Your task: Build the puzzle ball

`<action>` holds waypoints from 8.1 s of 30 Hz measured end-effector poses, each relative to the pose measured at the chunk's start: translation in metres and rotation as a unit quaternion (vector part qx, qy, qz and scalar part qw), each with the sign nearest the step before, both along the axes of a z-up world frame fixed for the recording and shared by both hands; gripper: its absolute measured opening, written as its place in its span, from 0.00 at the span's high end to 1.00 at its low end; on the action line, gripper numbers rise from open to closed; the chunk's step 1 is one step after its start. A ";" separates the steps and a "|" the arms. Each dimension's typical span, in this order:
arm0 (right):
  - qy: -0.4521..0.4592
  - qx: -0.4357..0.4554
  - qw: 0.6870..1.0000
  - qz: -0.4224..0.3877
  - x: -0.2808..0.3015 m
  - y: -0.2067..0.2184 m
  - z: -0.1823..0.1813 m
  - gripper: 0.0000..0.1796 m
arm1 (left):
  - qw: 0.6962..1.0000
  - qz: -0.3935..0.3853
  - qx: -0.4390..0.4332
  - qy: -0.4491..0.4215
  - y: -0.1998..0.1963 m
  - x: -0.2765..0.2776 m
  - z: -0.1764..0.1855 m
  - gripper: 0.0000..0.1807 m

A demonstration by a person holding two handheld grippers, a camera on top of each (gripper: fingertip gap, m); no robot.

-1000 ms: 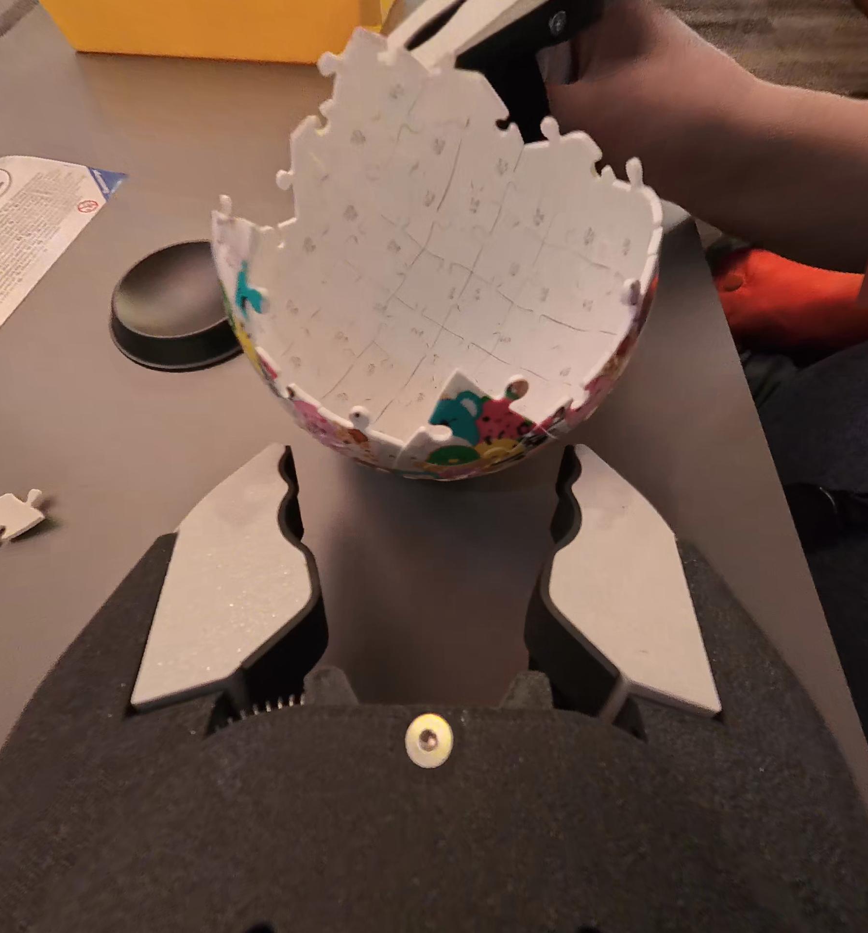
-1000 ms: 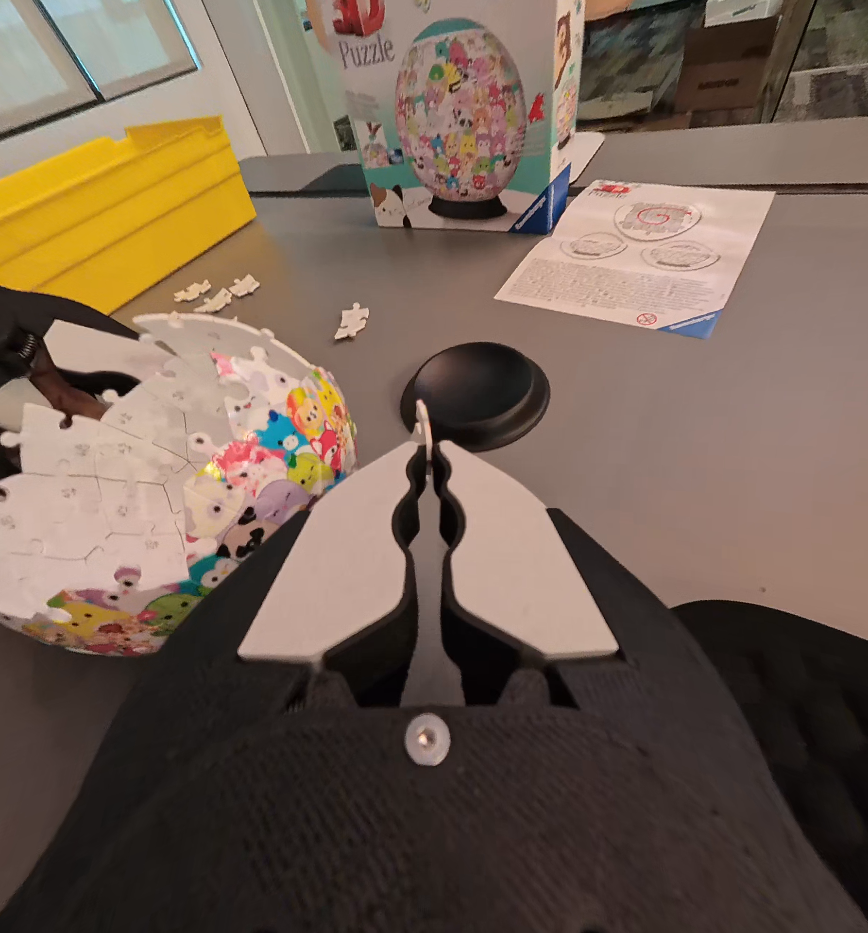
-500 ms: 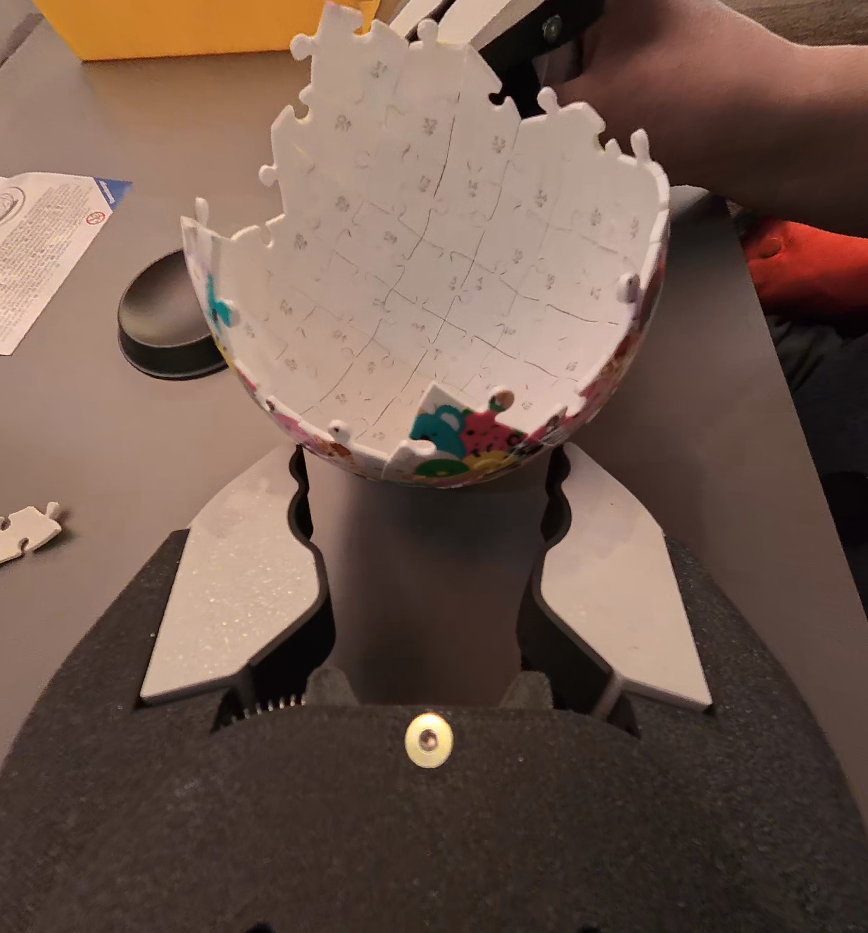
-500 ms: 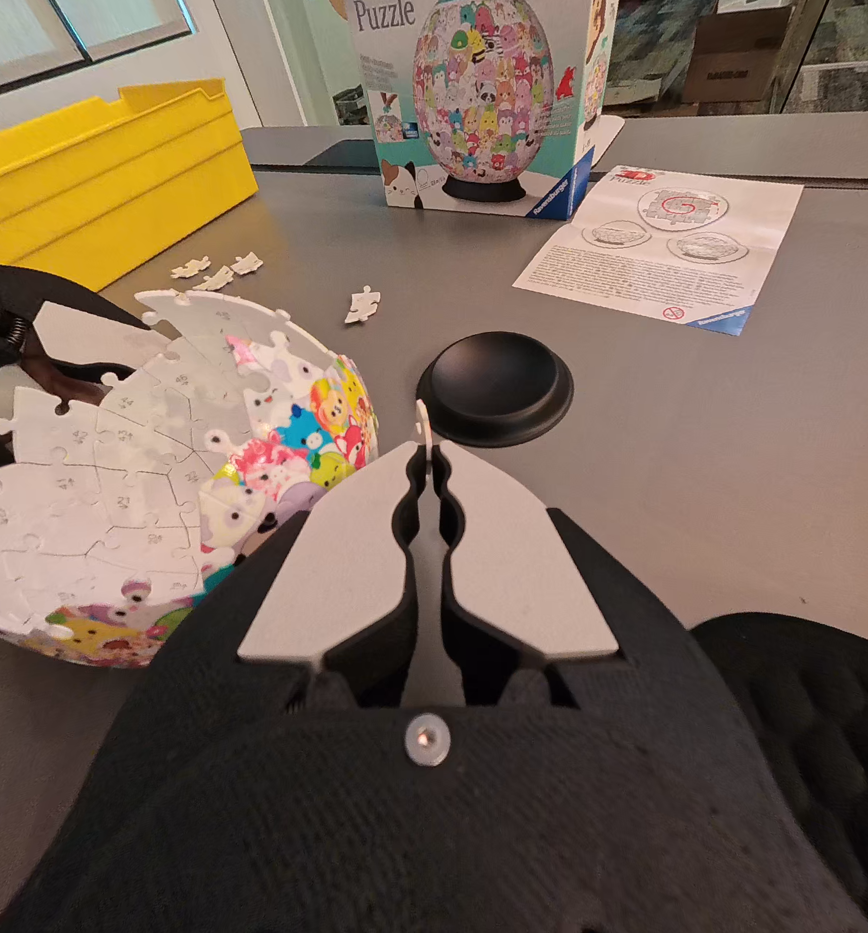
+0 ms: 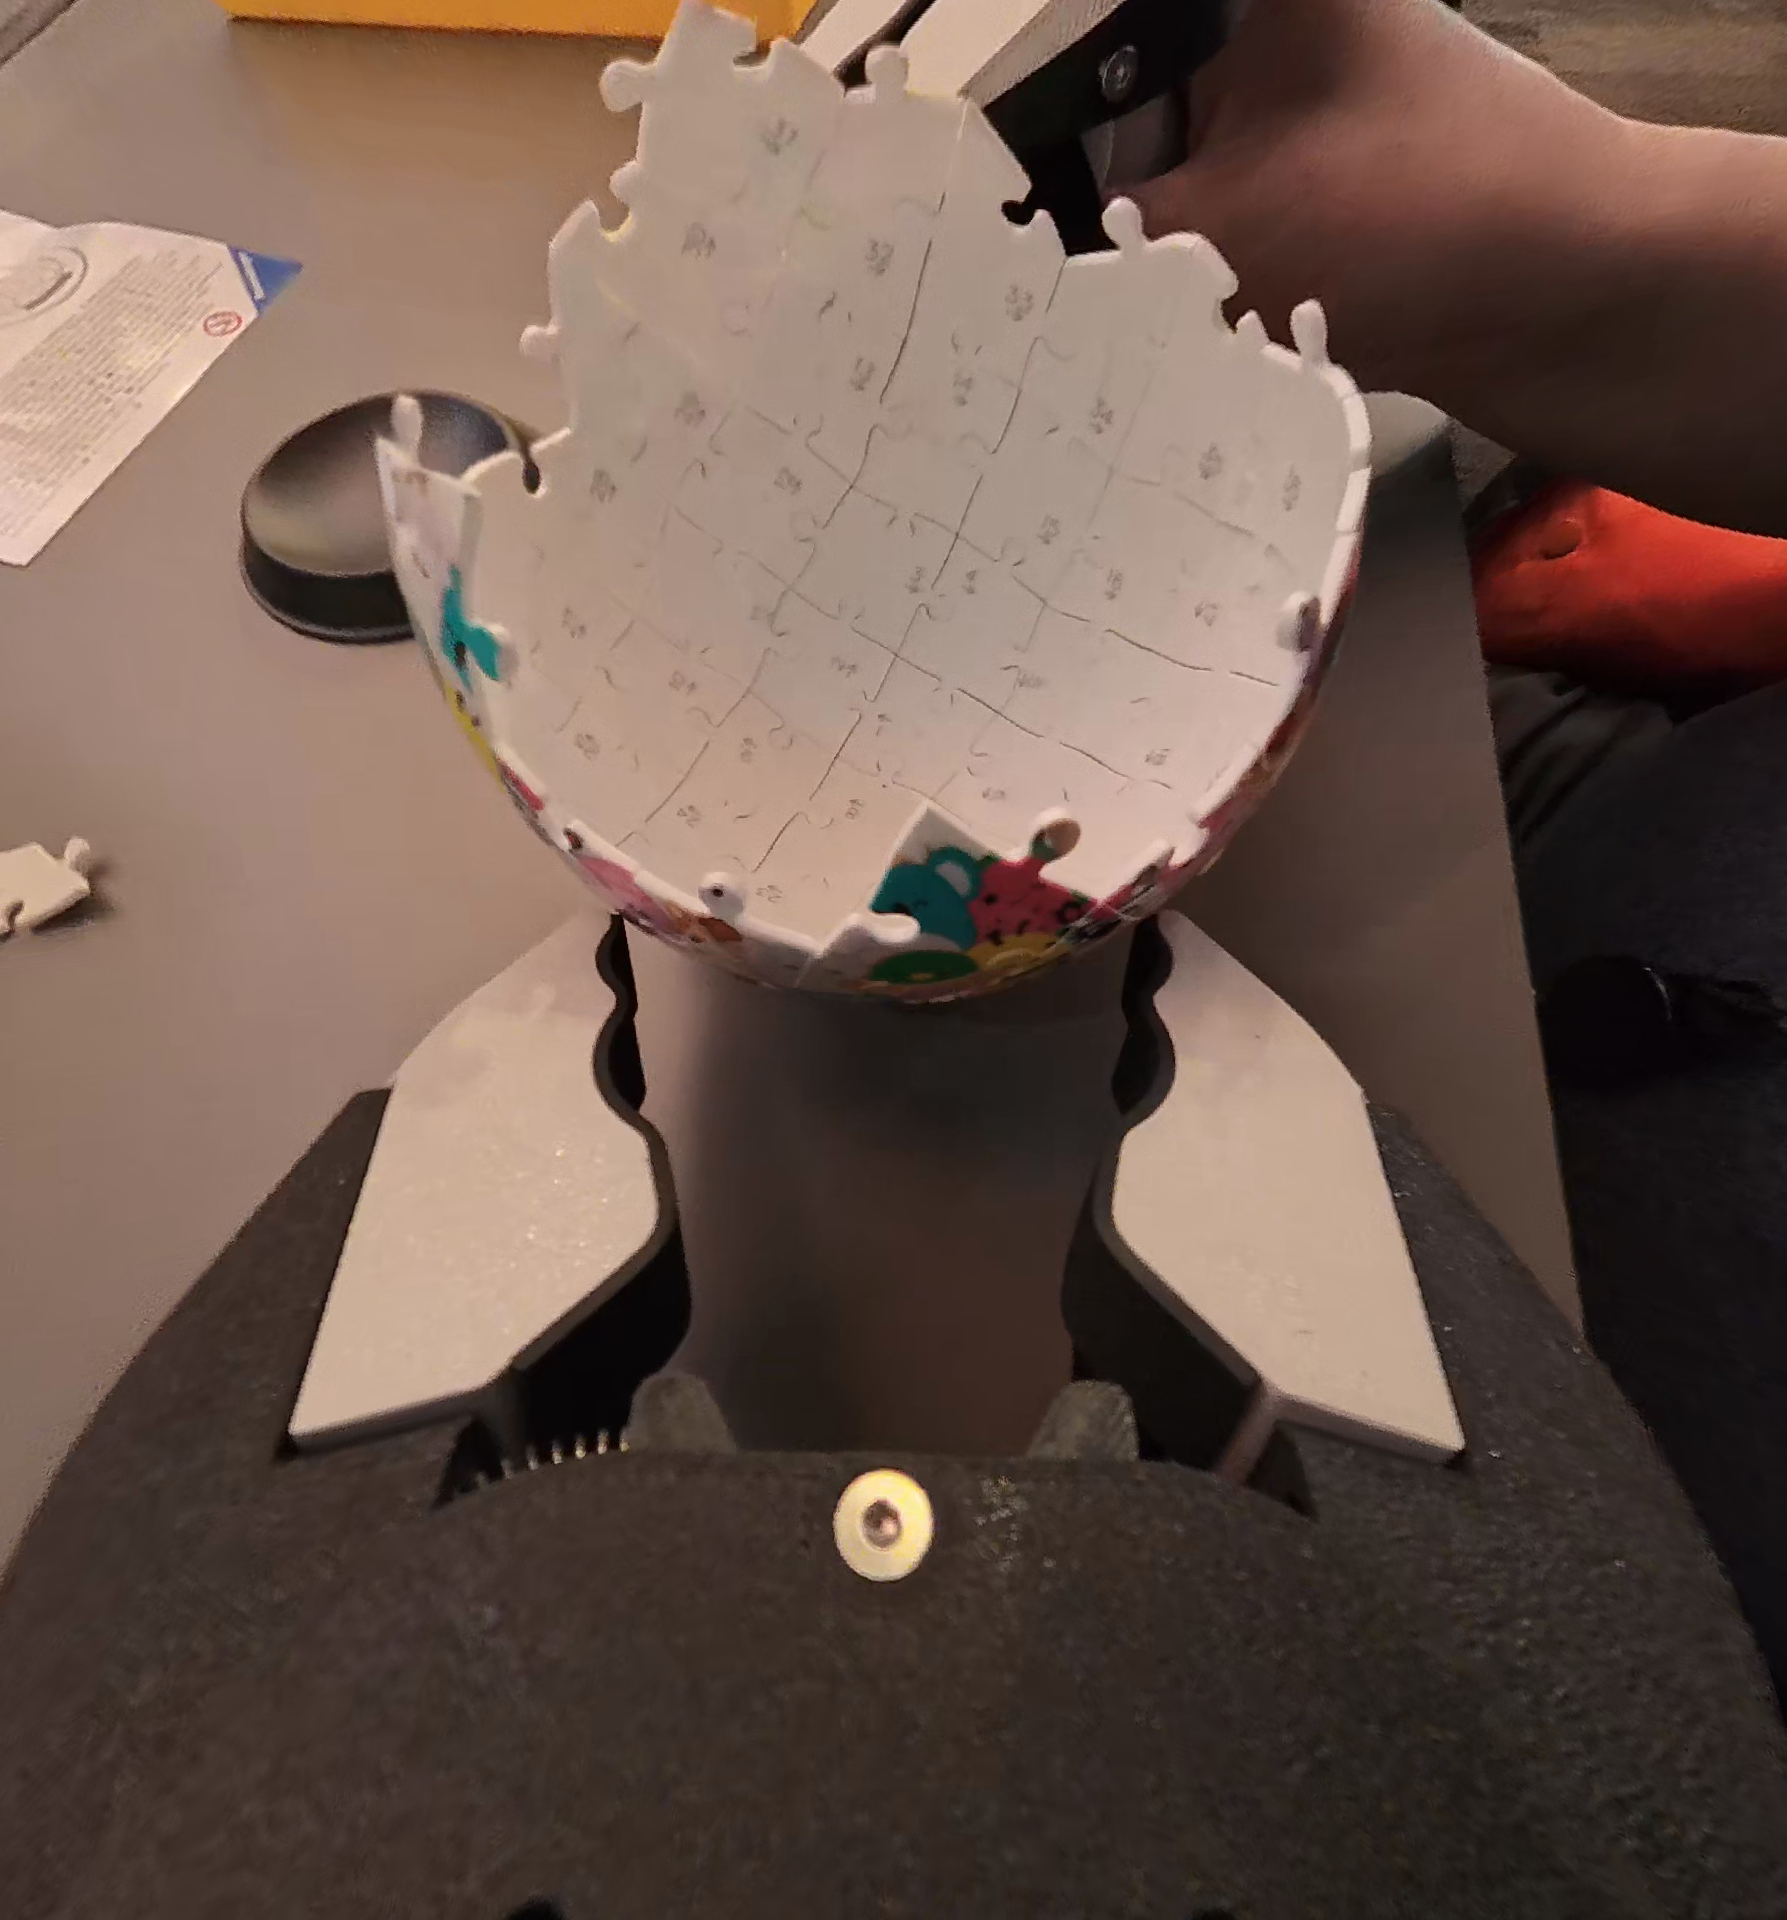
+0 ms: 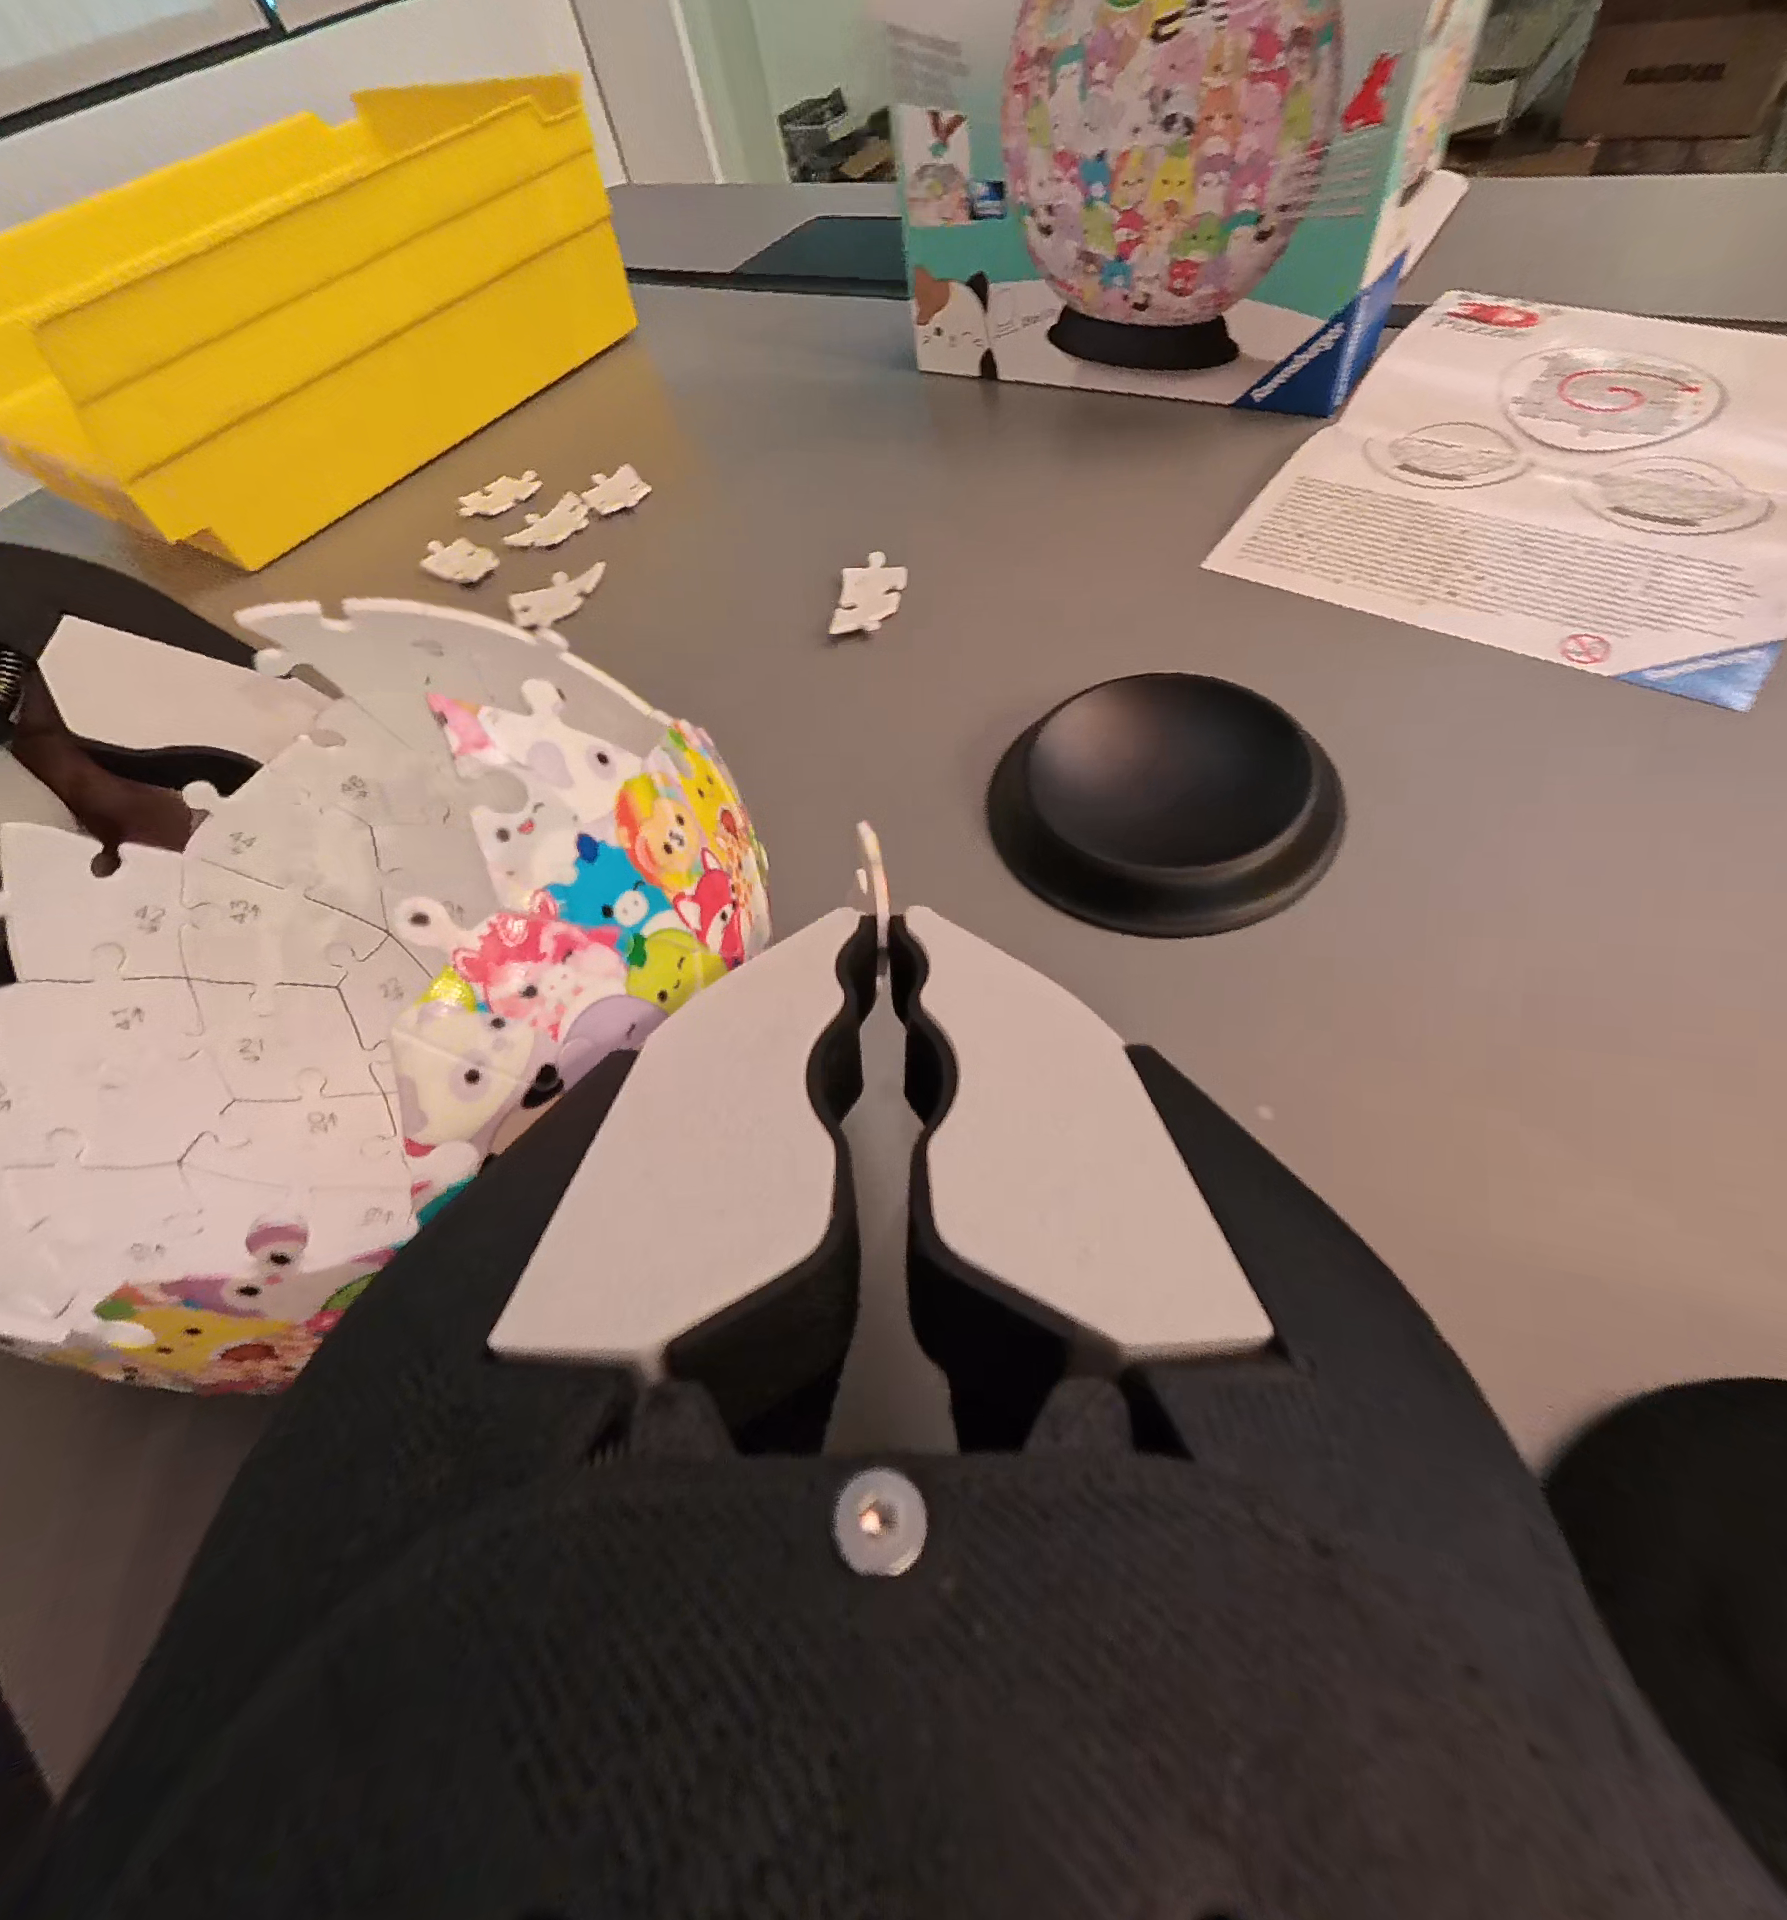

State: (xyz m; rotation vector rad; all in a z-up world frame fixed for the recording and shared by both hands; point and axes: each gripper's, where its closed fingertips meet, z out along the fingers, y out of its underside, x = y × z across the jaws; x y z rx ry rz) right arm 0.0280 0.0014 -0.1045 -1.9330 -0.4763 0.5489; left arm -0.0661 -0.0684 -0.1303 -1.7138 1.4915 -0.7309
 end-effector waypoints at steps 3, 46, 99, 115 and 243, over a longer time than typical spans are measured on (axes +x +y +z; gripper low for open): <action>-0.002 -0.002 1.000 0.019 -0.016 -0.005 0.001 0.99 | 1.000 0.017 -0.003 0.004 -0.008 -0.014 0.000 0.50; 0.039 -0.026 0.984 0.170 -0.040 0.011 0.043 0.98 | 0.978 0.208 -0.013 -0.003 -0.025 -0.018 -0.003 0.32; -0.002 -0.082 0.974 0.211 -0.042 -0.015 -0.009 0.98 | 0.936 0.347 0.016 0.060 -0.026 -0.037 -0.017 0.28; 0.006 -0.117 0.966 0.230 -0.049 -0.013 -0.015 0.98 | 0.929 0.357 -0.067 0.064 -0.029 -0.022 -0.033 0.29; 0.101 -0.324 0.848 0.408 -0.072 0.051 -0.019 0.98 | 0.937 0.298 -0.181 0.007 0.025 0.013 -0.011 0.36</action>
